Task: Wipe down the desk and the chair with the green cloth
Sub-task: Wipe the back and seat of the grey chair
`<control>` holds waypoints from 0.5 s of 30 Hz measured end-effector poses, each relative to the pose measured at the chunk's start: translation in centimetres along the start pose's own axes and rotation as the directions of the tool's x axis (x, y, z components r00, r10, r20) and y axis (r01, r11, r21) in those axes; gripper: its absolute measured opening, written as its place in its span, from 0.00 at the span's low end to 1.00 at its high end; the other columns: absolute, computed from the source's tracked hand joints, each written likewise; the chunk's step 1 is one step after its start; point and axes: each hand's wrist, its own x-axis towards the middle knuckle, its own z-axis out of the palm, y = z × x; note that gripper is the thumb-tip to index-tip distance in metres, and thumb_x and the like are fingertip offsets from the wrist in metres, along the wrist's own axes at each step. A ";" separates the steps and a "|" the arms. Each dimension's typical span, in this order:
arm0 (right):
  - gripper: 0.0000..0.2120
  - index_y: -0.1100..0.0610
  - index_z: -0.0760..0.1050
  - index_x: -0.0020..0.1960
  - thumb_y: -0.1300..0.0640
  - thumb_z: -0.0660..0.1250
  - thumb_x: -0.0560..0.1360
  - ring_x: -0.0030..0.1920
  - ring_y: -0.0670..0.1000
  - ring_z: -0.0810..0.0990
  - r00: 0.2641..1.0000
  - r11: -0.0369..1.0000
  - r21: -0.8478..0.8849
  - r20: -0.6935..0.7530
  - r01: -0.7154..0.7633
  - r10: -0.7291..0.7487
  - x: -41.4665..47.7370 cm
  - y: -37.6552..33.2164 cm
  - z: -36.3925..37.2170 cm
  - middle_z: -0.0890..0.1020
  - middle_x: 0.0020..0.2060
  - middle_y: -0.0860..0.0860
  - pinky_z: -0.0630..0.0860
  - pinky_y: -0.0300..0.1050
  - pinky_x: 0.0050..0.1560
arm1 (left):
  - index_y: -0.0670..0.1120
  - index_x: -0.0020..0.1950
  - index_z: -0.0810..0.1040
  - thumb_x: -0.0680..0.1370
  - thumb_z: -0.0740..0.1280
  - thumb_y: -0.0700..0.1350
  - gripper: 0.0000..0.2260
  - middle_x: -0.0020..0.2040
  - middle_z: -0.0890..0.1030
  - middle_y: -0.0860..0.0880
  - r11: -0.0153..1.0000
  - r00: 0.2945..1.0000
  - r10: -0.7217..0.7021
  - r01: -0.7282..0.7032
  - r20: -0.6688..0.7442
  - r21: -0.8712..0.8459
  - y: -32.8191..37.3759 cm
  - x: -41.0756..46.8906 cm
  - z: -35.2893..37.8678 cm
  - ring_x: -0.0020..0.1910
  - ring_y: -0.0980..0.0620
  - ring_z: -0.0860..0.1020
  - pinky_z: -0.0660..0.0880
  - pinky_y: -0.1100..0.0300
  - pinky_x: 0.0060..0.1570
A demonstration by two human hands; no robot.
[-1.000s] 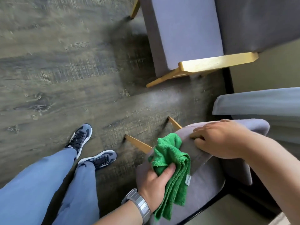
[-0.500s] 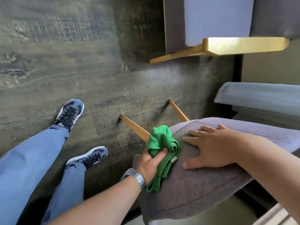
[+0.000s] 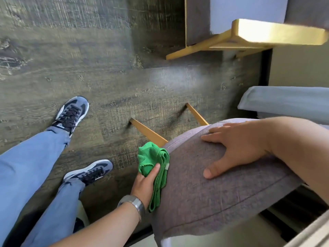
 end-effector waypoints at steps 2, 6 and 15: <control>0.61 0.41 0.48 0.78 0.17 0.60 0.52 0.78 0.50 0.51 1.000 0.999 0.054 0.002 0.001 -0.001 -0.2 0.2 -0.2 0.51 0.79 0.41 0.52 0.57 0.76 | 0.54 0.53 0.83 0.70 0.73 0.55 0.13 0.50 0.86 0.55 0.999 0.999 0.038 -0.038 0.019 -0.005 0.1 -2.0 0.2 0.53 0.52 0.83 0.76 0.56 0.55; 0.63 0.40 0.48 0.78 0.17 0.62 0.49 0.78 0.52 0.53 0.999 0.995 0.100 0.047 -0.008 0.003 -0.5 0.0 -0.5 0.52 0.79 0.43 0.53 0.59 0.75 | 0.54 0.55 0.82 0.71 0.71 0.54 0.14 0.52 0.85 0.57 0.985 0.985 0.166 -0.168 0.034 0.035 0.3 -6.6 0.5 0.56 0.56 0.81 0.73 0.58 0.60; 0.46 0.27 0.59 0.69 0.21 0.61 0.51 0.72 0.46 0.65 0.983 0.976 0.120 -0.038 0.182 -0.179 0.0 -0.2 -0.2 0.66 0.73 0.39 0.60 0.53 0.73 | 0.65 0.72 0.64 0.68 0.71 0.65 0.34 0.71 0.73 0.50 0.739 0.732 0.579 -0.657 0.359 0.149 2.3 -14.4 2.4 0.72 0.54 0.69 0.63 0.50 0.72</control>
